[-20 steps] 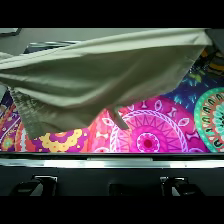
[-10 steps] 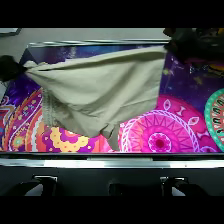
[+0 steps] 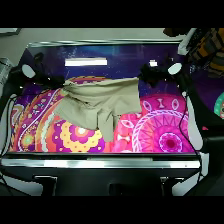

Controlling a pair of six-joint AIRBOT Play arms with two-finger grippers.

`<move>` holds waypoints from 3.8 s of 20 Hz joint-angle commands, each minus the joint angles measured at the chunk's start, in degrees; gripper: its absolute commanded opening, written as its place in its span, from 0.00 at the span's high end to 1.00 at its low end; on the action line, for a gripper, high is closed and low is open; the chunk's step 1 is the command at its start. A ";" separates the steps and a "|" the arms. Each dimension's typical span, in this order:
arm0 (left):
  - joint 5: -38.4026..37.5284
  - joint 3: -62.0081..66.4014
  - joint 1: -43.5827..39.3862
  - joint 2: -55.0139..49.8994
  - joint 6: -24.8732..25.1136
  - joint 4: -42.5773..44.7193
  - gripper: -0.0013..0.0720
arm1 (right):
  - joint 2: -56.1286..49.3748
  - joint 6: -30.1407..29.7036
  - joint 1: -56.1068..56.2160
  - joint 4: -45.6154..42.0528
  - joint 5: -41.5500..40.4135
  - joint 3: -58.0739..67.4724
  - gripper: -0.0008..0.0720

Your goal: Fold the clothes and pants, and hang the long-sleeved shirts on hangers.

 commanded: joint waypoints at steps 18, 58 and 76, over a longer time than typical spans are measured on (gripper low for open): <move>-7.19 -20.76 18.36 10.01 13.44 -16.57 0.25 | 26.84 -21.84 -13.66 0.33 32.63 -28.06 0.33; -9.62 -25.59 21.40 5.95 19.28 -19.30 0.95 | 39.91 1.16 25.66 -1.40 5.42 -47.63 0.96; -8.39 -25.62 19.23 8.46 19.08 -19.21 0.95 | 37.97 22.86 2.43 -19.47 6.51 -39.28 0.96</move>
